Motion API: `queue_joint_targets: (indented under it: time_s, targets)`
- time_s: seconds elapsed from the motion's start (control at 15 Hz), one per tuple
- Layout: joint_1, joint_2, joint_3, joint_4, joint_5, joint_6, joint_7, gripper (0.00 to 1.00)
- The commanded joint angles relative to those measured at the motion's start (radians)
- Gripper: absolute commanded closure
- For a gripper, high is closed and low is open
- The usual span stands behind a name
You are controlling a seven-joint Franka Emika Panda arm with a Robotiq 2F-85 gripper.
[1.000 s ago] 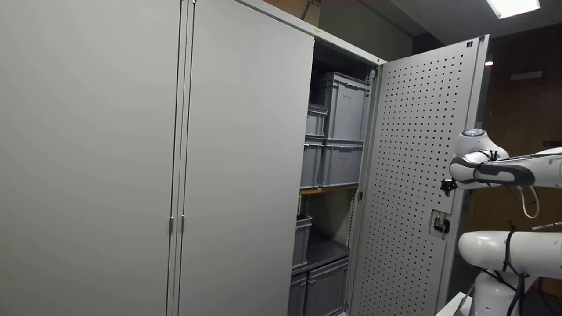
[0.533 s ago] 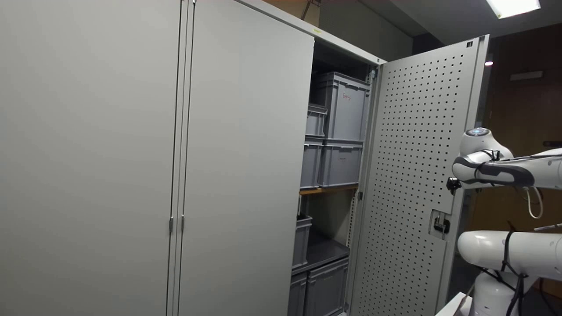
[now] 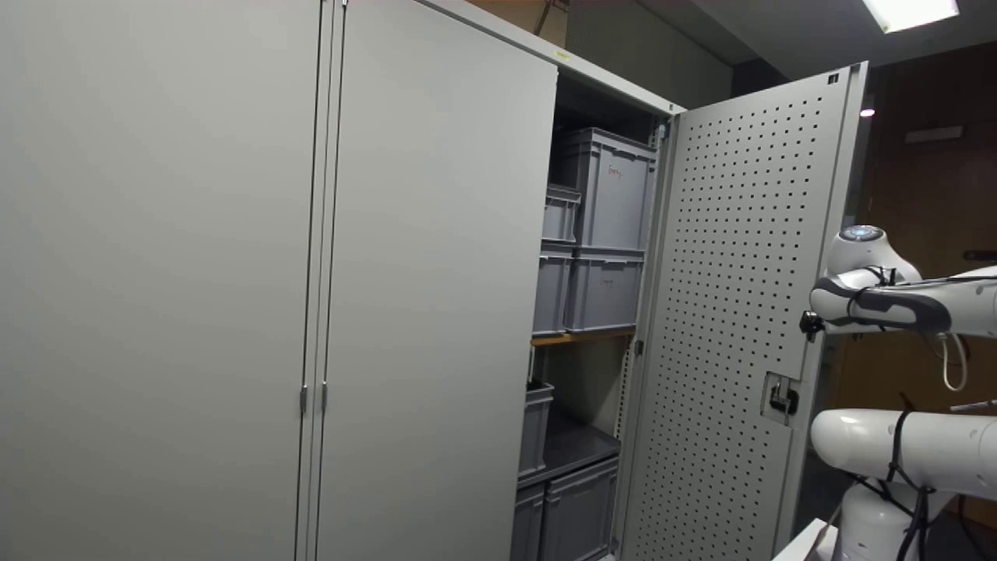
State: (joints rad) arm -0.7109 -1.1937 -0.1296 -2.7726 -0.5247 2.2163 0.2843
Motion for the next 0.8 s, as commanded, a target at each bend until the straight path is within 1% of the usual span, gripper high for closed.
queue_joint_targets:
  time_s: [0.0, 0.07, 0.13, 0.47, 0.73]
  targets:
    - [-0.025, 0.024, -0.038, 0.000, -0.023, 0.101, -0.017, 0.00]
    - [-0.031, 0.026, -0.045, 0.000, -0.024, 0.123, -0.022, 0.00]
    - [-0.002, 0.024, -0.076, 0.000, -0.065, 0.128, 0.008, 0.00]
    - [-0.011, 0.031, -0.152, -0.001, -0.162, 0.176, 0.020, 0.00]
    - [0.000, 0.045, -0.222, -0.002, -0.232, 0.229, 0.019, 0.00]
